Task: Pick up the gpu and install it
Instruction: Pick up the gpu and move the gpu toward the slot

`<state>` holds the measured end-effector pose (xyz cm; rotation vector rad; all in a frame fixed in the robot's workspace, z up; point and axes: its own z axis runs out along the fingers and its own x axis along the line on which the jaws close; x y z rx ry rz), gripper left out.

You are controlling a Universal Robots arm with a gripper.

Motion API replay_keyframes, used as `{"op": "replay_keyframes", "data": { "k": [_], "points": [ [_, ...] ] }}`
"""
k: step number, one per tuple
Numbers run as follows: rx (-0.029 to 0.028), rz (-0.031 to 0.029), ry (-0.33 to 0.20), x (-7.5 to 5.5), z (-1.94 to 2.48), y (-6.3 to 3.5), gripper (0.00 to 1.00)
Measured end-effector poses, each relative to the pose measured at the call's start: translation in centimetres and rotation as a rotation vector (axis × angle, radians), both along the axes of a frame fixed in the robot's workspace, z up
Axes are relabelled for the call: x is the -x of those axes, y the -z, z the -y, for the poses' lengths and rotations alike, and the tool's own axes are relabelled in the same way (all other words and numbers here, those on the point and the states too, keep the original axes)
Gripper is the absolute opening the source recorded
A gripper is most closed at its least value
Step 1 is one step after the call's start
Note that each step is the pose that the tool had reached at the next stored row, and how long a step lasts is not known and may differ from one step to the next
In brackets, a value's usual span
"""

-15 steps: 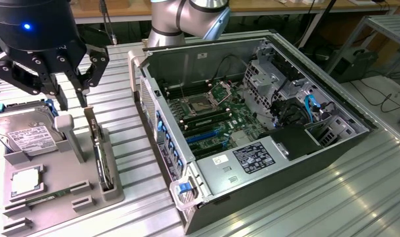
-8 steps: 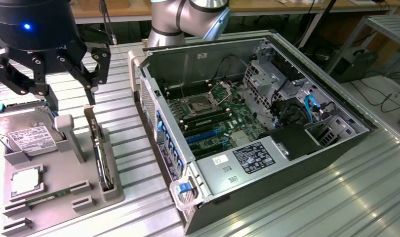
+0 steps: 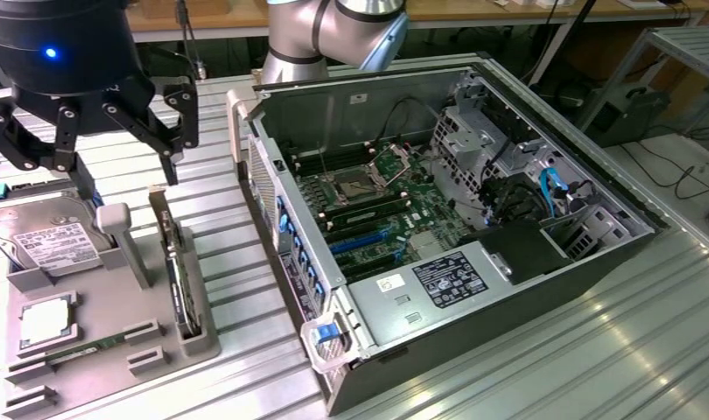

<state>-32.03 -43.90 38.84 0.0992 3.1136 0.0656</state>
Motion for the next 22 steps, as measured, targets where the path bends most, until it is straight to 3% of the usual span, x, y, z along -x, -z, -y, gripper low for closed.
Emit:
{"op": "replay_keyframes", "data": {
  "k": [10, 17, 22],
  "points": [
    [0.0016, 0.0000, -0.004, 0.0, 0.01, 1.00, 0.72],
    [0.0103, 0.0000, -0.004, 0.0, 0.10, 1.47, 0.72],
    [0.0113, -0.0001, -0.027, 0.0, 0.25, 1.82, 0.72]
  ]
}}
